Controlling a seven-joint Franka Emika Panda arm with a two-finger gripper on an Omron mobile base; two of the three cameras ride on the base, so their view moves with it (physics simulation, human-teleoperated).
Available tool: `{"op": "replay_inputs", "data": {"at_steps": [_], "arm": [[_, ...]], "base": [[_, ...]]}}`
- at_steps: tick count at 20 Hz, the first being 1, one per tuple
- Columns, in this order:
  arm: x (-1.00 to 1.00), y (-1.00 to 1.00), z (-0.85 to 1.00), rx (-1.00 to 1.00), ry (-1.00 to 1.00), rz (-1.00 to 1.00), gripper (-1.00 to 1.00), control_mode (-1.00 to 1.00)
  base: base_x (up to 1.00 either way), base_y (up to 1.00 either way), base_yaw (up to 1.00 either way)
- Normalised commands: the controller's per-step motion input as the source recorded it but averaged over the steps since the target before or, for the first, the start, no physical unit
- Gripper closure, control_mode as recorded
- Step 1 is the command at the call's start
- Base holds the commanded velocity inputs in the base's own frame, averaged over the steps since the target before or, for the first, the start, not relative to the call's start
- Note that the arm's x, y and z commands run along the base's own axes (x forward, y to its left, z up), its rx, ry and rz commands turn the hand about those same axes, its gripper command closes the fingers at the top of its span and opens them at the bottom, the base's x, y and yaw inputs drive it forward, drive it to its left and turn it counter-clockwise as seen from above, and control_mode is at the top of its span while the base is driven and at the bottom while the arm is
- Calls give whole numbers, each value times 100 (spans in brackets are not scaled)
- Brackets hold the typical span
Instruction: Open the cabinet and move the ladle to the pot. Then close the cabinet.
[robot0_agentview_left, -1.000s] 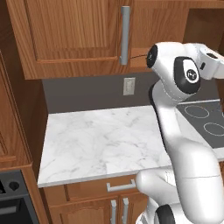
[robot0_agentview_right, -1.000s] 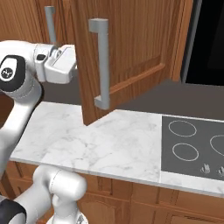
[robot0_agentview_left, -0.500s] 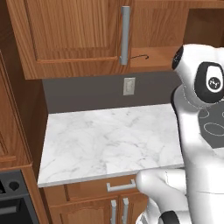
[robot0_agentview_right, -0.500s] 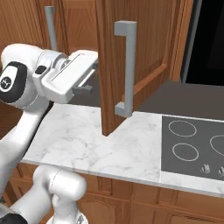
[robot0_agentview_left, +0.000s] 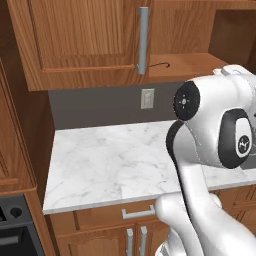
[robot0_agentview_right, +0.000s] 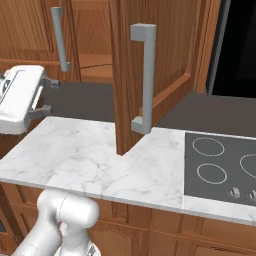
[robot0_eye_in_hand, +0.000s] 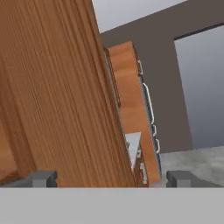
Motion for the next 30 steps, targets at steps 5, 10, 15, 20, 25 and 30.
{"op": "replay_inputs", "data": {"at_steps": [5,10,15,20,25,30], "arm": [[9,94,4,0,6,65,-100,-100],[39,68,11,0,1,57,-100,-100],[64,43,16,0,0,39,-100,-100],[62,9,7,0,0,13,-100,-100],[50,4,0,-3,0,1,-100,-100],[43,19,-1,-8,0,0,-100,-100]], "base": [[0,0,0],[0,0,0],[0,0,0],[0,0,0],[0,0,0],[0,0,0]]}}
